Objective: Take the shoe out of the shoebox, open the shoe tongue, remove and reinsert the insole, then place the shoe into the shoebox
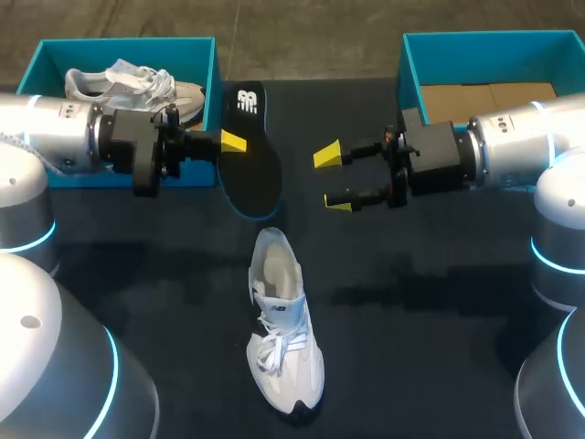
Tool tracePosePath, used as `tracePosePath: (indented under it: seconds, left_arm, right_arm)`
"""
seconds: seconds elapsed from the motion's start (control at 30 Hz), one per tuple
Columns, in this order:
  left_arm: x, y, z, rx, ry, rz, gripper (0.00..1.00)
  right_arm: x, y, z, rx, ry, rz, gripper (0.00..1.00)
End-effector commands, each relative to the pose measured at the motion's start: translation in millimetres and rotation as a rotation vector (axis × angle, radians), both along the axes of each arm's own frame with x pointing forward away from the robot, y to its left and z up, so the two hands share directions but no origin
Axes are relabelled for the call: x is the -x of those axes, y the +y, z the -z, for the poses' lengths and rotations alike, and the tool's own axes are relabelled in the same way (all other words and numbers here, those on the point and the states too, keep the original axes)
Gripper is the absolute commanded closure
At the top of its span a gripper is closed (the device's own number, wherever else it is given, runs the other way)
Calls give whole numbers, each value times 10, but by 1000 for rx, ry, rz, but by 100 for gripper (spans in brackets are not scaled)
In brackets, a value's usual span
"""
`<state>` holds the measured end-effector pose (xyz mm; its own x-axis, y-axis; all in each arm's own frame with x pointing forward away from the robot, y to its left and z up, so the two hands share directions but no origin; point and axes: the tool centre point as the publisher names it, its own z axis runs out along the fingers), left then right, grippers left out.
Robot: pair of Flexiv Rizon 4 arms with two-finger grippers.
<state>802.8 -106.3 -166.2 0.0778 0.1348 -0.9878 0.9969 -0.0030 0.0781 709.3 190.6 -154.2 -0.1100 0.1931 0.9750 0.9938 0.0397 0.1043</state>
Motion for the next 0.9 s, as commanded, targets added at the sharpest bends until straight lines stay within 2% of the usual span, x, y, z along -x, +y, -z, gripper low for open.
tracePosePath:
  seconds: [0.03,0.27,0.43,0.6,0.7,0.9]
  left_arm:
    - [15,-4,1,-2,-2,-3,100]
    - [15,-4,1,-2,-2,-3,100]
    - [15,-4,1,-2,-2,-3,100]
    - [15,-4,1,-2,-2,-3,100]
    - [15,-4,1,-2,-2,-3,100]
    - [15,-4,1,-2,-2,-3,100]
  right_arm:
    - [-2,26,9,0,-1,2,0]
    - [-22,81,0,-1,17,49,0]
    - [-30,285,-65,26,7,78,0]
    - [-40,517,-33,9,13,46,0]
    - [-96,662,6,7,5,20,0]
    - [-231,780,60,-10,-9,4,0]
